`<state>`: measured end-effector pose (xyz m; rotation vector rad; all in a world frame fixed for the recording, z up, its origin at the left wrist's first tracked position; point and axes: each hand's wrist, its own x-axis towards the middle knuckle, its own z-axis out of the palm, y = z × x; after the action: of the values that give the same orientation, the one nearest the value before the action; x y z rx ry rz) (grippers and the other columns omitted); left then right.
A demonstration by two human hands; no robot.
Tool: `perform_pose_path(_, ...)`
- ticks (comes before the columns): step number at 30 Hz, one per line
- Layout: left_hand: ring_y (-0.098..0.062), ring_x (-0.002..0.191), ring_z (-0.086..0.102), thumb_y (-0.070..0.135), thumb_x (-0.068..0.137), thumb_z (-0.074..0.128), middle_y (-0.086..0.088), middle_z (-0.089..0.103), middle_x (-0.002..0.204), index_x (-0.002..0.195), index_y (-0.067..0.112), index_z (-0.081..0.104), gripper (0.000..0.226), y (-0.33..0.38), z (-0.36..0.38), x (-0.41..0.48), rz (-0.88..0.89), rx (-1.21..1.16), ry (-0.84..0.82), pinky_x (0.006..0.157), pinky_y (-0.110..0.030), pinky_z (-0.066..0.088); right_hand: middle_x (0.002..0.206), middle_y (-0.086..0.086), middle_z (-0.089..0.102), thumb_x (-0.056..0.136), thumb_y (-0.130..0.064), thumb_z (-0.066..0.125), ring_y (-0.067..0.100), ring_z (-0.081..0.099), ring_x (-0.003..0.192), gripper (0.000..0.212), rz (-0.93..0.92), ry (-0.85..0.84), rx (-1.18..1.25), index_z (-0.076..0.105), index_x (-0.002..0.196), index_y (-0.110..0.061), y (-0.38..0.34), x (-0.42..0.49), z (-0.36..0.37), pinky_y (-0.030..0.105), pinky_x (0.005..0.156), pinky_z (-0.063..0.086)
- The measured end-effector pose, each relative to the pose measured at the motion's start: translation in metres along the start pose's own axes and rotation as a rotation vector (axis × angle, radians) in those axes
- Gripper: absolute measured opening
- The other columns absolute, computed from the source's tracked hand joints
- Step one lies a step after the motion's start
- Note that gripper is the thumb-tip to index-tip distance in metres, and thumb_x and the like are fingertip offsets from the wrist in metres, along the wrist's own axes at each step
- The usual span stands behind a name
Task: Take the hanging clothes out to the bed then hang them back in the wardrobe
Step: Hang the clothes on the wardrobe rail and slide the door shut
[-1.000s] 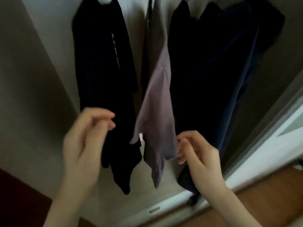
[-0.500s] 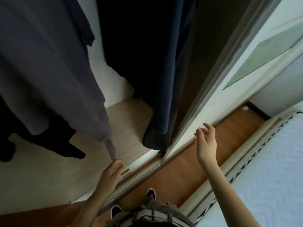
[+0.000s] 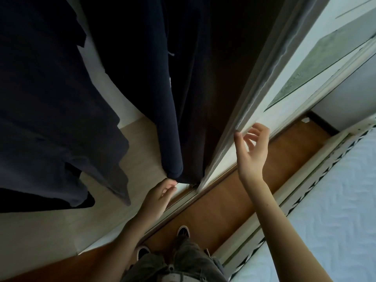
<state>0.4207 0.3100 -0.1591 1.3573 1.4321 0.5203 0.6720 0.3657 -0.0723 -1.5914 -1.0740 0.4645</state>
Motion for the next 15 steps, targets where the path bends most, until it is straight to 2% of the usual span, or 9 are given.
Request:
perform_pose_path(5, -0.007, 0.092, 0.061, 0.026, 0.096, 0.05, 0.009, 0.066, 0.095, 0.101, 0.027, 0.061, 0.012, -0.017, -0.007, -0.015, -0.014, 0.076, 0.031, 0.079, -0.024, 0.048, 0.116, 0.004, 0.054, 0.089, -0.049, 0.06, 0.013, 0.056, 0.106, 0.036, -0.018, 0.031, -0.03, 0.04, 0.115, -0.035, -0.002, -0.008, 0.005, 0.033, 0.093, 0.053)
perform_pose_path(9, -0.007, 0.092, 0.063, 0.042, 0.088, 0.044, 0.007, 0.068, 0.096, 0.103, 0.023, 0.062, 0.03, -0.044, -0.019, -0.039, -0.081, 0.085, 0.071, 0.081, -0.029, 0.05, 0.117, 0.009, 0.054, 0.089, -0.051, 0.059, 0.017, 0.056, 0.108, 0.044, -0.014, -0.009, -0.019, 0.044, 0.121, -0.024, -0.007, -0.025, 0.009, 0.036, 0.095, 0.052)
perform_pose_path(11, -0.006, 0.095, 0.064, 0.046, 0.086, 0.043, 0.008, 0.069, 0.098, 0.102, 0.024, 0.062, 0.033, -0.058, -0.027, -0.054, -0.121, 0.065, 0.097, 0.082, -0.031, 0.05, 0.119, 0.011, 0.053, 0.09, -0.048, 0.059, 0.019, 0.055, 0.109, 0.038, -0.042, -0.031, -0.012, 0.043, 0.119, -0.029, -0.012, -0.038, 0.014, 0.037, 0.095, 0.051)
perform_pose_path(13, -0.006, 0.096, 0.065, 0.037, 0.092, 0.048, 0.008, 0.07, 0.098, 0.1, 0.027, 0.06, 0.018, -0.072, -0.034, -0.07, -0.167, 0.061, 0.134, 0.082, -0.028, 0.049, 0.119, 0.013, 0.052, 0.091, -0.045, 0.059, 0.022, 0.055, 0.11, 0.032, -0.063, -0.057, 0.005, 0.039, 0.115, -0.04, -0.018, -0.054, 0.019, 0.039, 0.096, 0.051)
perform_pose_path(15, -0.006, 0.097, 0.064, 0.033, 0.095, 0.047, 0.007, 0.069, 0.1, 0.101, 0.03, 0.058, 0.013, -0.086, -0.043, -0.086, -0.2, 0.055, 0.177, 0.081, -0.025, 0.047, 0.118, 0.015, 0.051, 0.091, -0.044, 0.061, 0.026, 0.054, 0.108, 0.033, -0.083, -0.086, 0.02, 0.037, 0.114, -0.045, -0.024, -0.07, 0.026, 0.043, 0.096, 0.05)
